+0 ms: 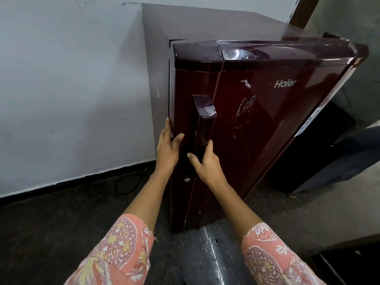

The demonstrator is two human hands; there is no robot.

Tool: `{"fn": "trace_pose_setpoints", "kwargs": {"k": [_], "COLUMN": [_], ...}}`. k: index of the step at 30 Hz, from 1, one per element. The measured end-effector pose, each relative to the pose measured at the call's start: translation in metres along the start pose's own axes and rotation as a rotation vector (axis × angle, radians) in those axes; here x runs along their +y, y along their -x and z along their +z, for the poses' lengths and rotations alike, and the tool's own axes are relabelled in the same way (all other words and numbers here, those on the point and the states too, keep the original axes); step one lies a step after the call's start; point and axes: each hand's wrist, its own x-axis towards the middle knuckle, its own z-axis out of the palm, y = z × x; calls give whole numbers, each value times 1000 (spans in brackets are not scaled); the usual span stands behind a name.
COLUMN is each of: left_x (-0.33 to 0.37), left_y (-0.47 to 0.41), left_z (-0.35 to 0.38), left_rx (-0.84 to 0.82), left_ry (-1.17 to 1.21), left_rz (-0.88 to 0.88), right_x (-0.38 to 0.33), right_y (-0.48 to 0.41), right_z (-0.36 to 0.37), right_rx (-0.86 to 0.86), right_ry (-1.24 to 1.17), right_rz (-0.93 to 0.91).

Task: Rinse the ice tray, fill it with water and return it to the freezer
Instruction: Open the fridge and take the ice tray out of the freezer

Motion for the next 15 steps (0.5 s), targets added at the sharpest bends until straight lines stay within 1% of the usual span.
{"fn": "trace_pose_setpoints", "kwargs": {"k": [4,8,15], "left_x": [-1,1,5], "left_y": [-4,-1,43], "left_z": [-1,1,13], "left_rx": [-30,-8,41], "left_ry": [-65,-90,-159], "left_rz": [-8,21,36], "right_x": [0,0,5], "right_y": [0,2,37], "right_z": [0,-2,-22], "right_rx": [-2,-3,-48], "right_ry": [28,35,43], "right_rz": [7,16,36]}}
